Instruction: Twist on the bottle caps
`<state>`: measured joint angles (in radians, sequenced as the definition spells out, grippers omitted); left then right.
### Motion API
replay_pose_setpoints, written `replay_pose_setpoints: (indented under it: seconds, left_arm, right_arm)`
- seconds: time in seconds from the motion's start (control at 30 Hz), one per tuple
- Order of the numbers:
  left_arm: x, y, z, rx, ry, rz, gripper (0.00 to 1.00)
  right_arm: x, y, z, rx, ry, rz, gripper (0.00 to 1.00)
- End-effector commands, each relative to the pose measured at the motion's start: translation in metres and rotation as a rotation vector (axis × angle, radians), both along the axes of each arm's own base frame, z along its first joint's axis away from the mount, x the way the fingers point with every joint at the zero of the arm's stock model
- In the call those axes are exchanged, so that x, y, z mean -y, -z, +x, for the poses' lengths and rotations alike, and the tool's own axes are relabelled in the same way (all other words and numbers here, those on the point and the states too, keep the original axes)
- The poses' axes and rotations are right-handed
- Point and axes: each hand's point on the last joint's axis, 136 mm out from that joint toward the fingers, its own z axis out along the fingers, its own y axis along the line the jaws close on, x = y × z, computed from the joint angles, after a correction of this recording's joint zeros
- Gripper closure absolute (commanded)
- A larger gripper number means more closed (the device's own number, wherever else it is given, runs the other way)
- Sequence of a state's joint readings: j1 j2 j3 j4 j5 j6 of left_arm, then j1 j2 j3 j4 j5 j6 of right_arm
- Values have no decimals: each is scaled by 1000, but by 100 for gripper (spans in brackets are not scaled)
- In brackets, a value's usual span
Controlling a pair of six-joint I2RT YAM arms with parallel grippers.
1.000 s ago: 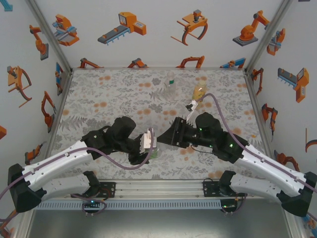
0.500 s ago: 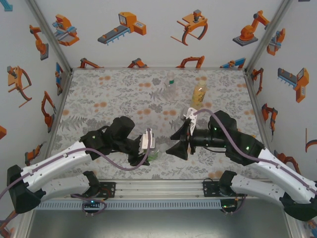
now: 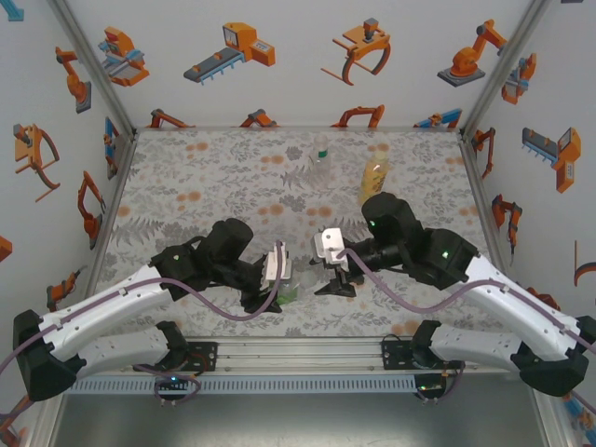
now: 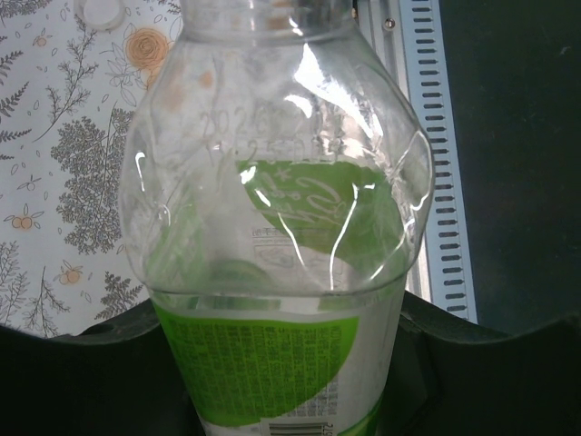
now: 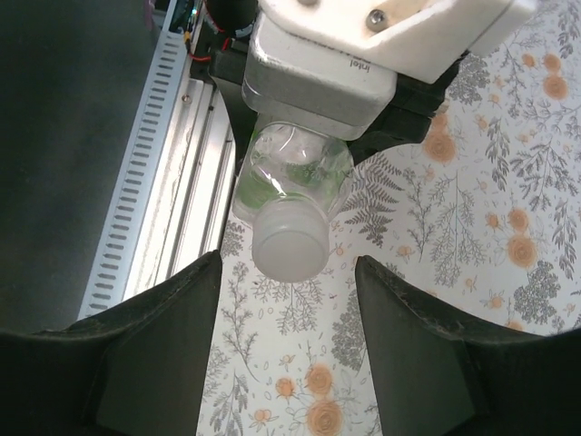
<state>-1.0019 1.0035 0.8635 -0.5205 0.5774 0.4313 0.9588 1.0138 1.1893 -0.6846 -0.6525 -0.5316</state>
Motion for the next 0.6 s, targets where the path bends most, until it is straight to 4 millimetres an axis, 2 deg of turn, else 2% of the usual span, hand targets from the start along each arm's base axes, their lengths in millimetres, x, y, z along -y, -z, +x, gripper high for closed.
replay_pose_setpoints:
  seconds: [0.0,0.23,0.57]
  left_arm:
    - [2,-17,-6,-8,25,-41,100]
    - [2,-18,-6,-8,25,-41,100]
    - [1,-18,-7,-12,26,-43,100]
  right_arm:
    - [0,-10,-6,44,-55,48,45]
    - [-6,-13,-4,37,-41,110,49]
    - [-7,-6,0,30,-25,97,55]
